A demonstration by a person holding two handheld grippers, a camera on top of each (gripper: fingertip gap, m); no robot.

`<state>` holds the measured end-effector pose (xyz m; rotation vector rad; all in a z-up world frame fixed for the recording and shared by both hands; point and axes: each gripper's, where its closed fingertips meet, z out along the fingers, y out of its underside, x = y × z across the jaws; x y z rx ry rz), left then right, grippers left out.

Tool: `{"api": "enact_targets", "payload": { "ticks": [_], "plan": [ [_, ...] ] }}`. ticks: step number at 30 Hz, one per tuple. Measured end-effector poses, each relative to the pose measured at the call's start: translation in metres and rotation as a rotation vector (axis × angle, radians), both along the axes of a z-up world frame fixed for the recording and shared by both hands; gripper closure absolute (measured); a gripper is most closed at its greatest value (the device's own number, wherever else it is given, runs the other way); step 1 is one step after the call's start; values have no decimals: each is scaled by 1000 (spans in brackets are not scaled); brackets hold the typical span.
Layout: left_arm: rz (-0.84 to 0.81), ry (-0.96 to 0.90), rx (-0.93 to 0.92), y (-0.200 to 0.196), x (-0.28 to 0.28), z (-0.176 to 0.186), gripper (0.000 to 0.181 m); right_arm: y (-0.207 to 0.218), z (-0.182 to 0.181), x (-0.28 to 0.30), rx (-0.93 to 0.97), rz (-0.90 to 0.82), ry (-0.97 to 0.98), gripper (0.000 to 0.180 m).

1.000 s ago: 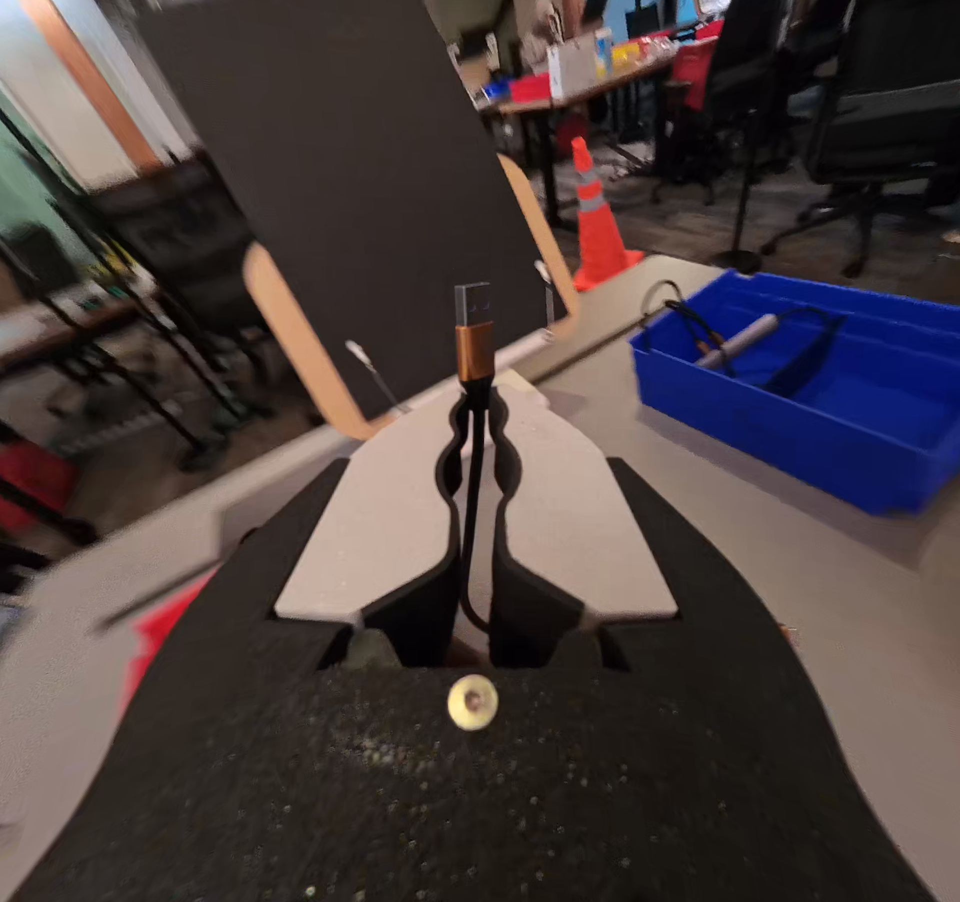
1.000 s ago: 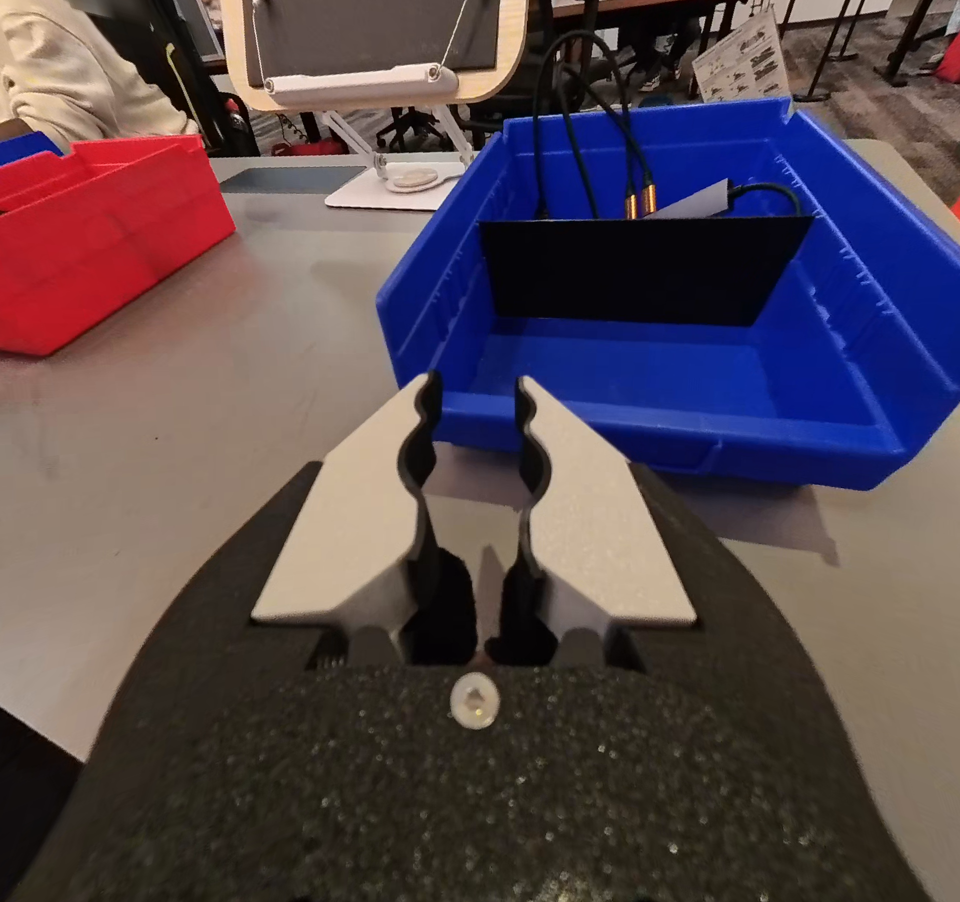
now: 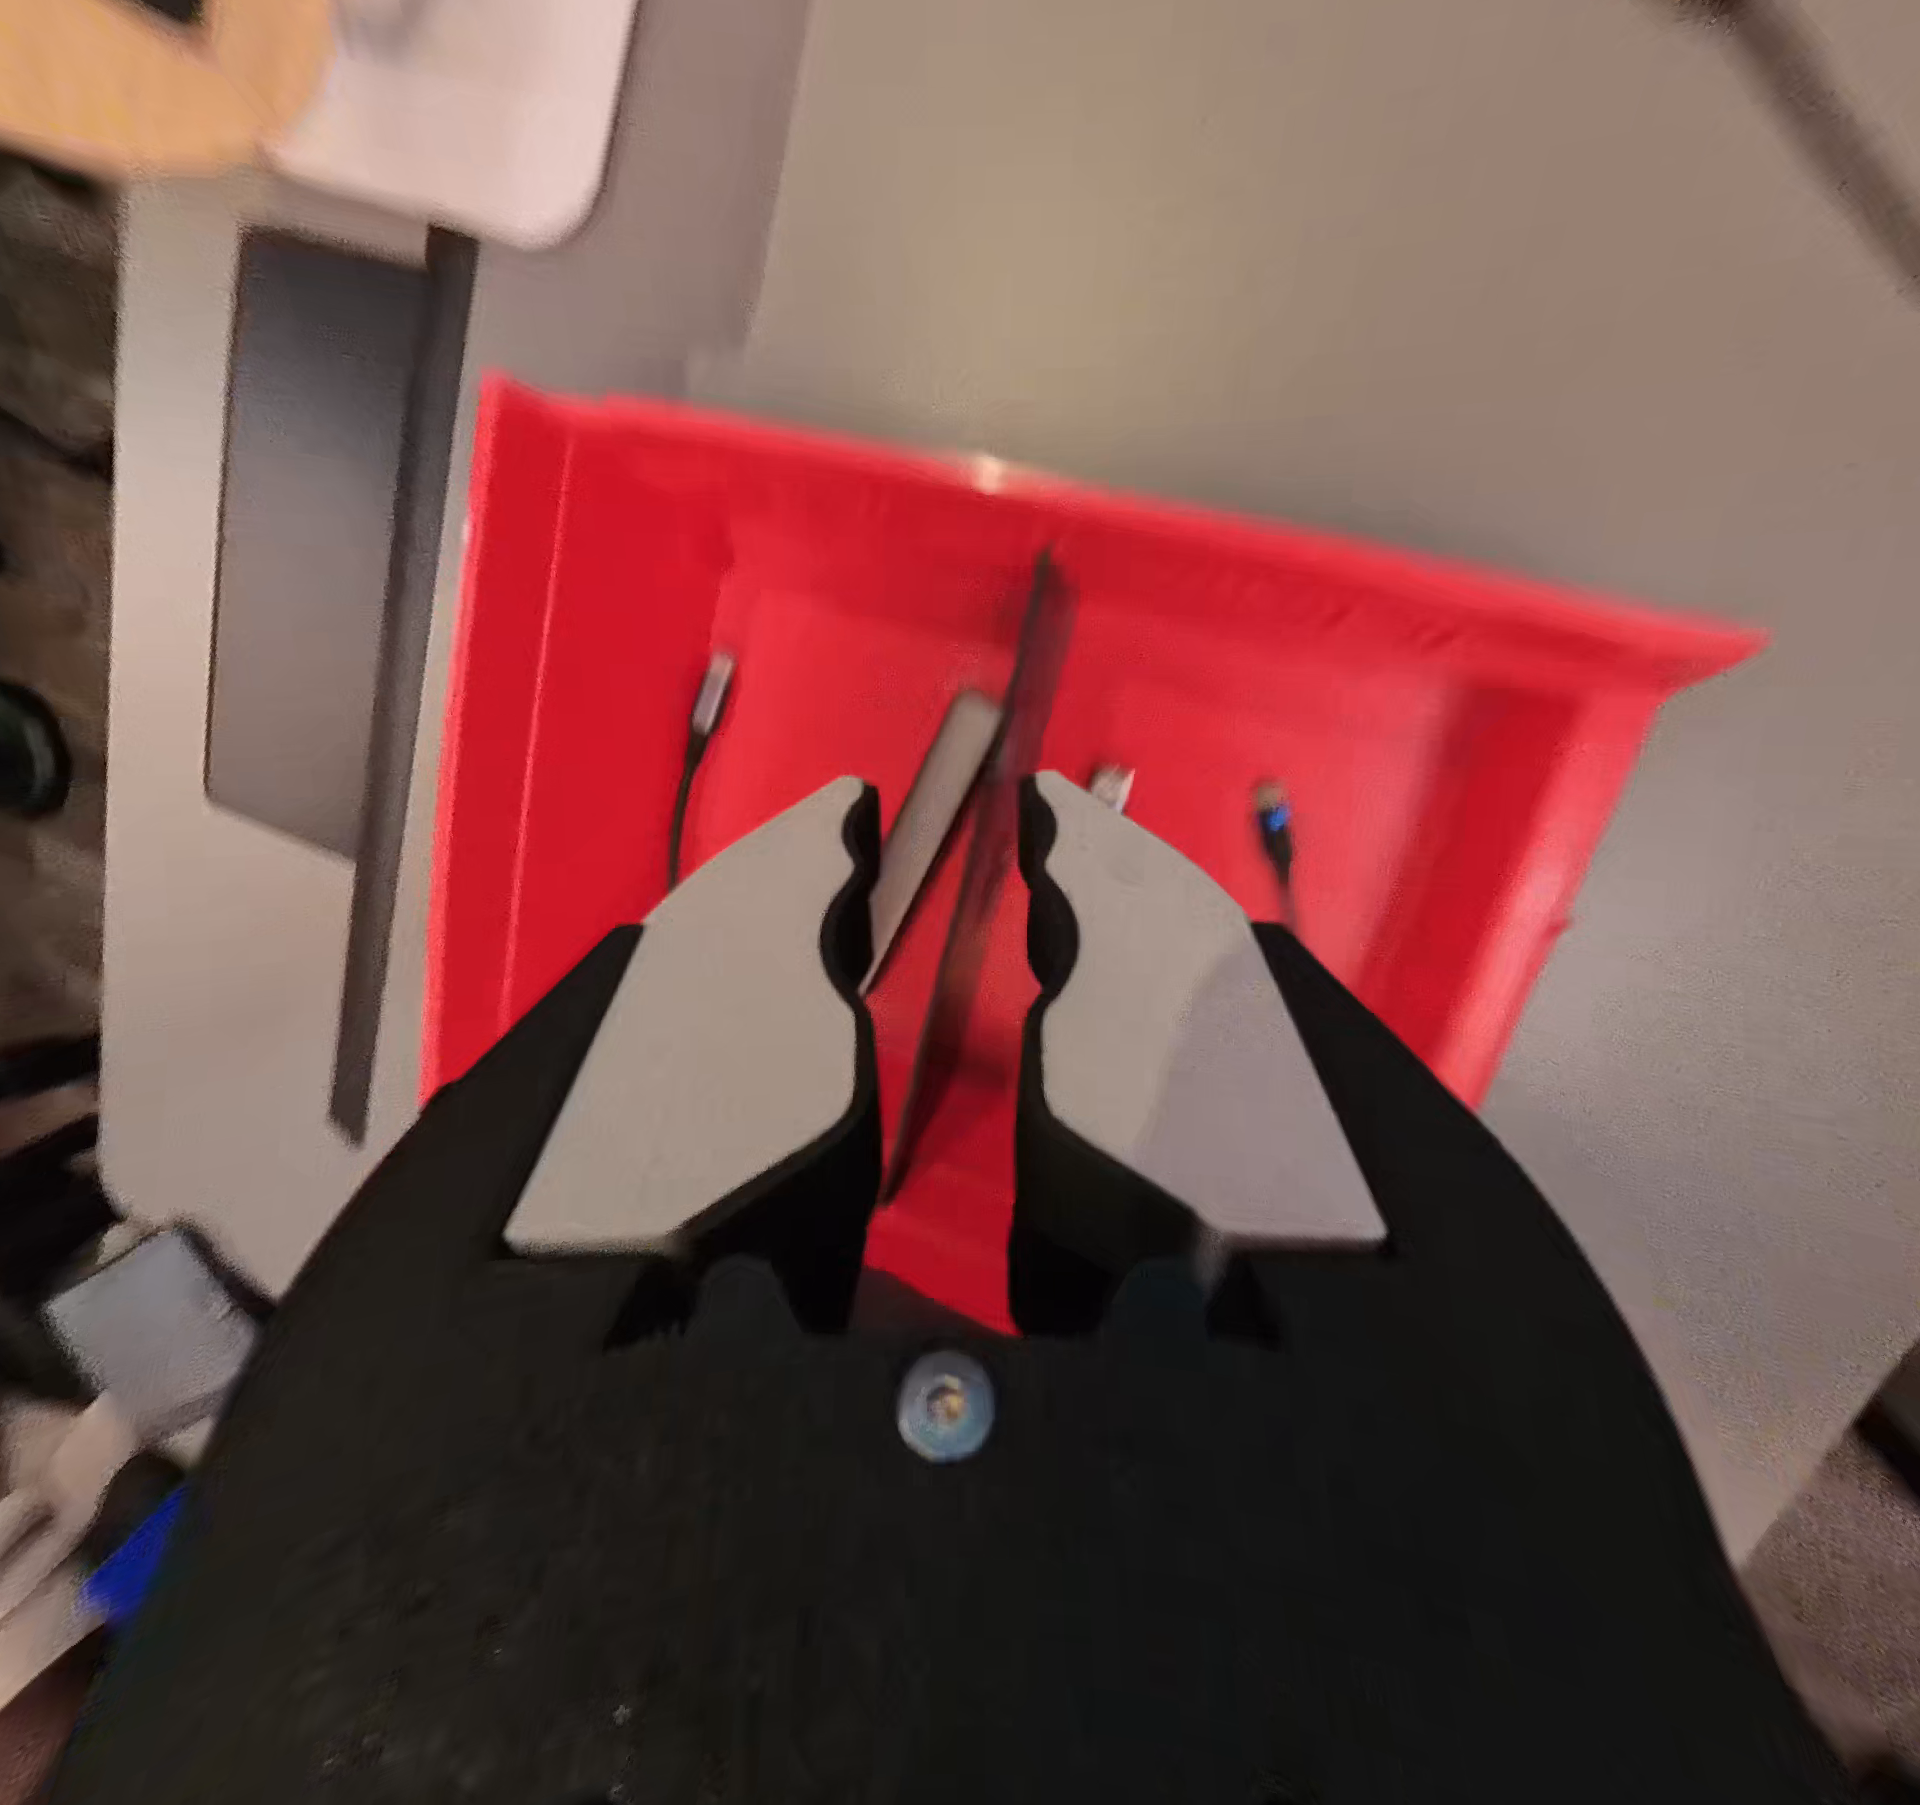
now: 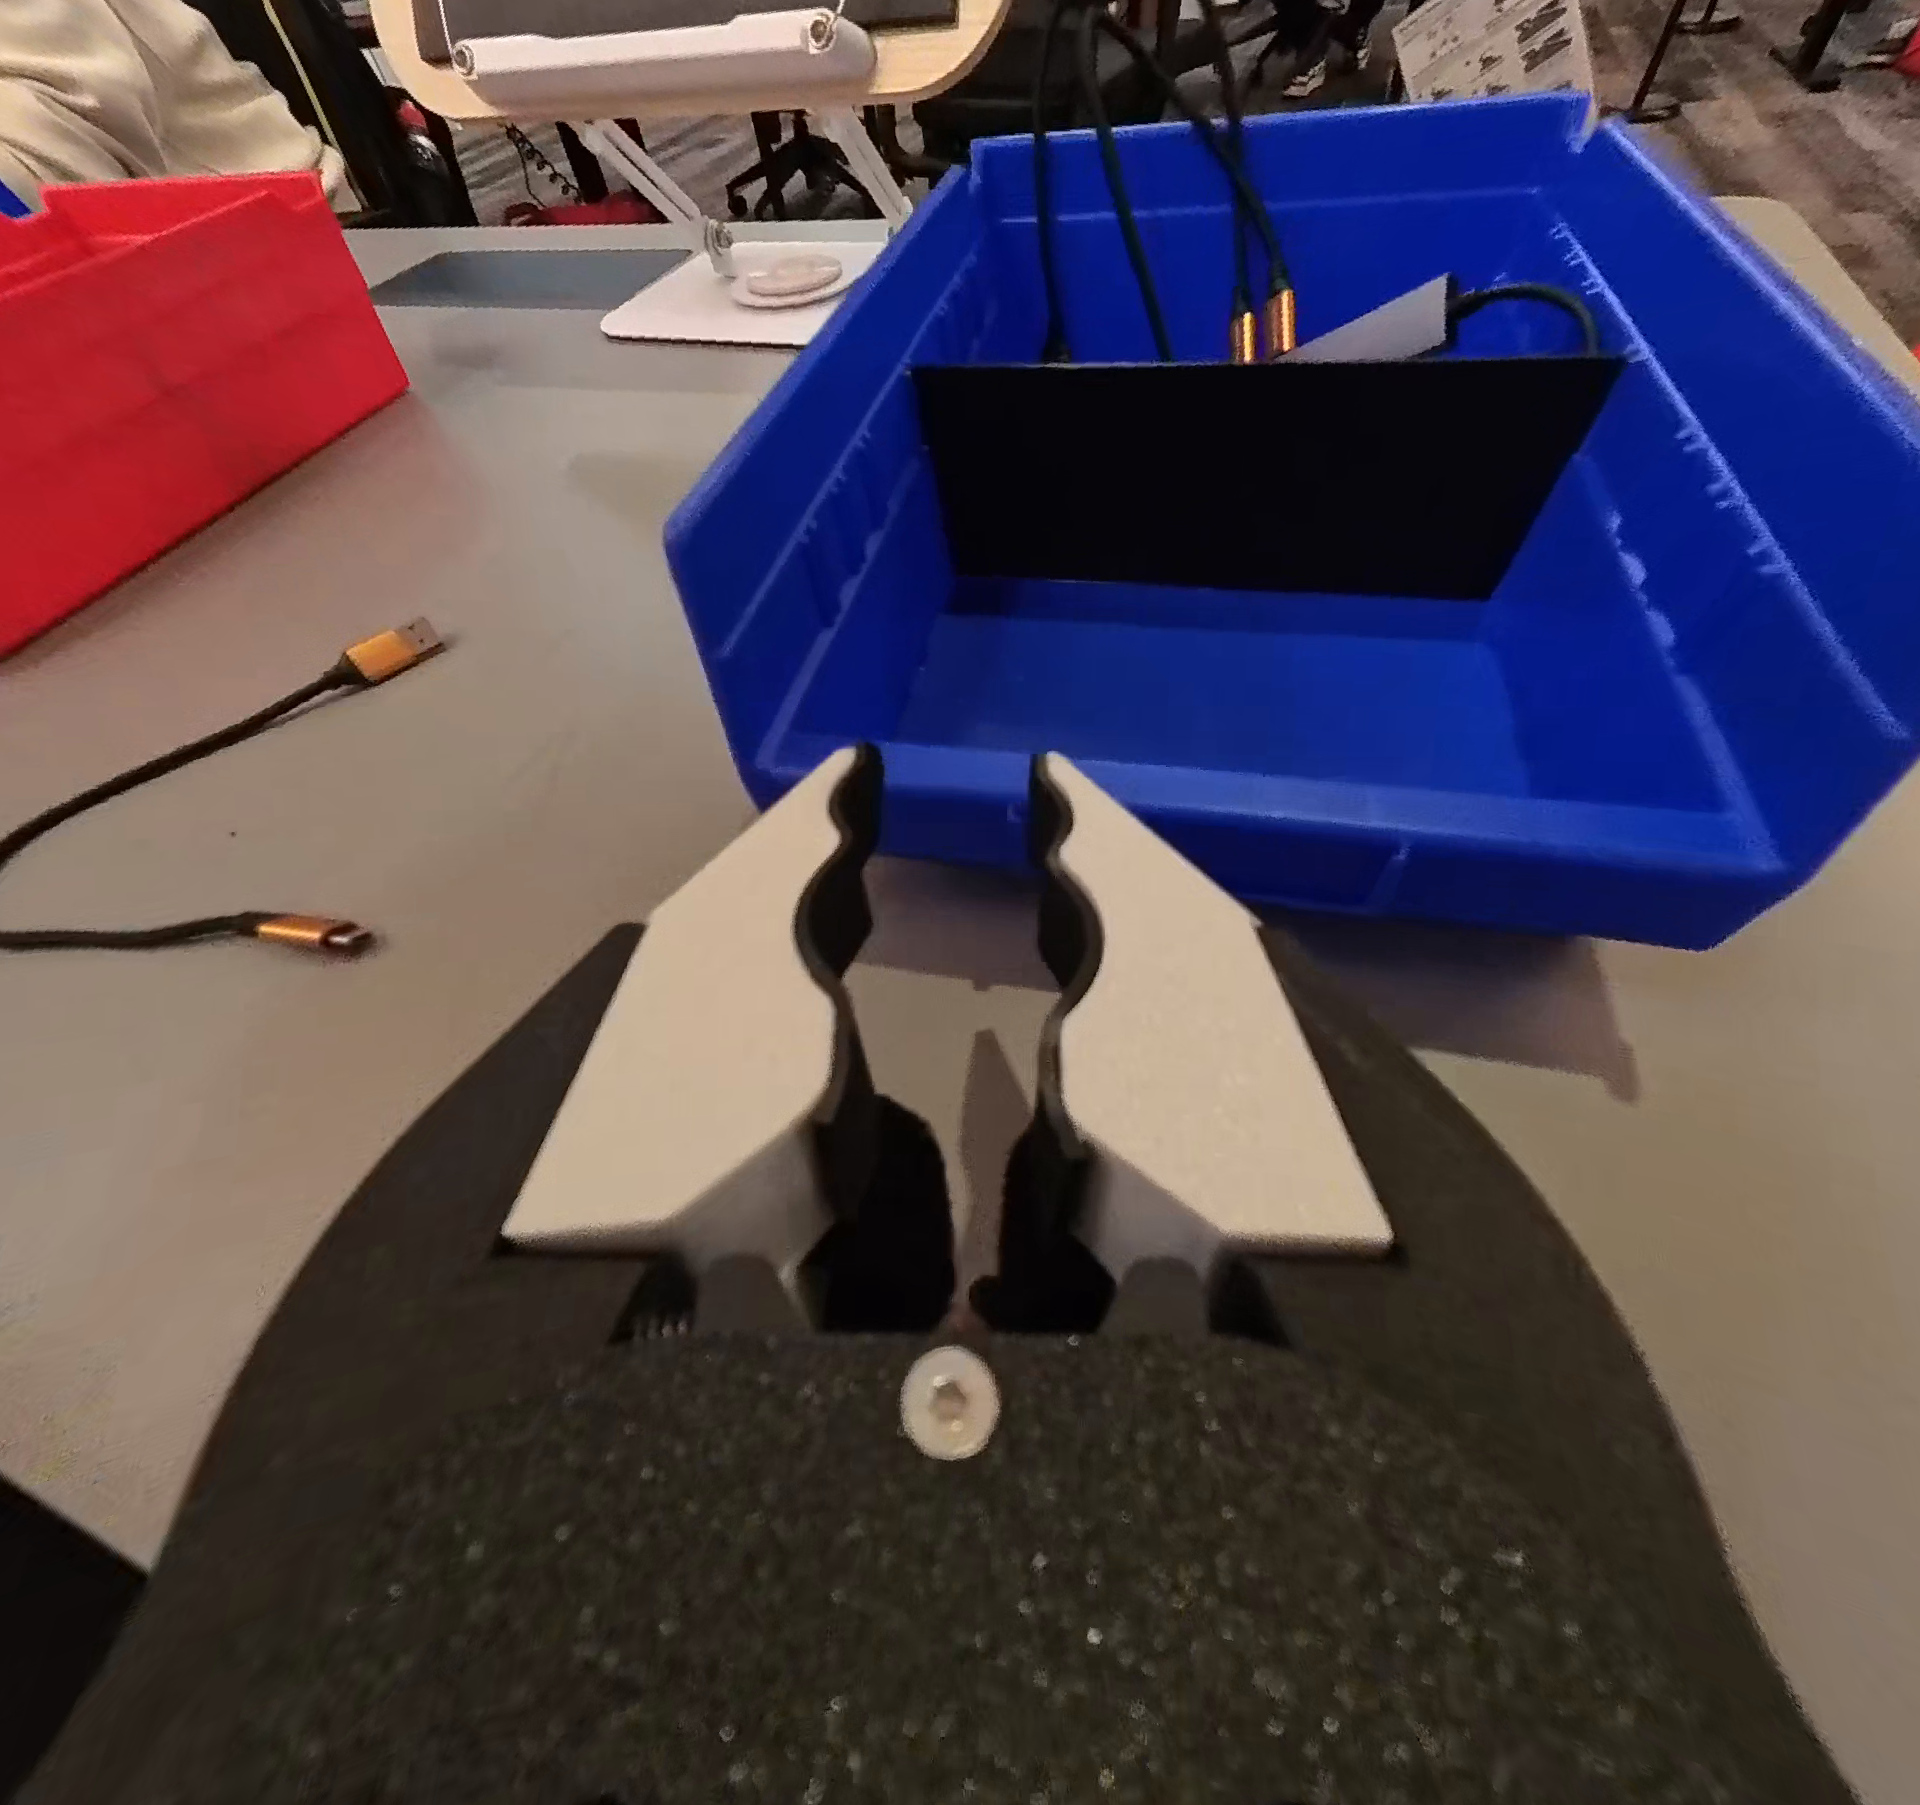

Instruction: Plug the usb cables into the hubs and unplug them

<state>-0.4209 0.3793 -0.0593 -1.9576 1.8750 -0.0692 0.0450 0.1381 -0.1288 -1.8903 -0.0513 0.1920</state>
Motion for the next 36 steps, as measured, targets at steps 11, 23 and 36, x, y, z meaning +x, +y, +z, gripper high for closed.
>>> {"api": "enact_targets", "payload": {
  "ticks": [11, 23, 36],
  "plan": [
    [-195, 406, -221, 45, -55, -92, 151, 16, 0, 13, 4, 31, 263, 150],
    [-250, 516, -301, 51, -48, -133, 144, 23, 5, 3, 24, 81, 340, 148],
    [-163, 422, -258, 69, -39, -121, 159, 20, 9, 2, 35, 81, 320, 148]
  ]
}}
